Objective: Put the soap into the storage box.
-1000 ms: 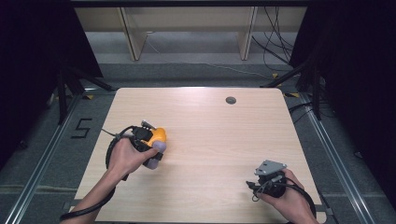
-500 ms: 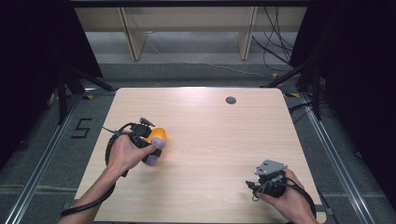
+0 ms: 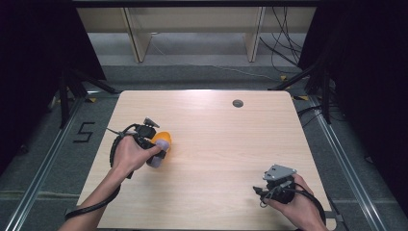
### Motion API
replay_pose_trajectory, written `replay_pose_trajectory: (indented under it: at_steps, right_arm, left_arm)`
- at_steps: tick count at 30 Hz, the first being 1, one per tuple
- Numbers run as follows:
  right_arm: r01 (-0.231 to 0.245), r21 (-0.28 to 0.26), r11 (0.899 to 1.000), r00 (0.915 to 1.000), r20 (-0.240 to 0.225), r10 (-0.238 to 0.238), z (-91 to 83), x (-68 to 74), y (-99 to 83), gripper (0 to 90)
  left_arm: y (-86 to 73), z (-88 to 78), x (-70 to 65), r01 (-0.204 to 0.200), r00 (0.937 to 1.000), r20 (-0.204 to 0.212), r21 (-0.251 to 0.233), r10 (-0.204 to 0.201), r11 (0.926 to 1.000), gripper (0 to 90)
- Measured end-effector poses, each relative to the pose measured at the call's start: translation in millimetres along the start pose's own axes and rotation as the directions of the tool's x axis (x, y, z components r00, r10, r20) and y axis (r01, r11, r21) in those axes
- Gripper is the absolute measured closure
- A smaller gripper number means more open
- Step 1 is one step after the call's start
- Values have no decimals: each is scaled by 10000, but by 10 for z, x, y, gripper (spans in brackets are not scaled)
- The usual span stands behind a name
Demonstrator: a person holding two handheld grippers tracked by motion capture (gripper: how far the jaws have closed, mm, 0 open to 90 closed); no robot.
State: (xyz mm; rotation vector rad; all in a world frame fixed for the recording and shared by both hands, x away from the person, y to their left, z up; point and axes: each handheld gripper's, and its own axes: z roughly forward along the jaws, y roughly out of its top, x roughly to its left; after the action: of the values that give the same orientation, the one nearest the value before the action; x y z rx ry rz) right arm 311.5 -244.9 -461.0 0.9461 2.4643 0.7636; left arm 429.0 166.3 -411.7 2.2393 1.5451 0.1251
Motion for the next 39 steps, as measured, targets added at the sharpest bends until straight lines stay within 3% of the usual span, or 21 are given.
replay_pose_trajectory:
  at_steps: [18, 39]
  right_arm:
    - [2, -22, 10000, 10000, 46, -2, 2, -3, 0, 349]
    - [-18, -24, 10000, 10000, 34, 18, 0, -3, -1, 349]
  left_arm:
    - [117, 91, 77, 15, 9987, -509, 35, -13, 10000, 496]
    - [314, 245, 186, 486, 9949, -886, 41, -480, 9988, 495]
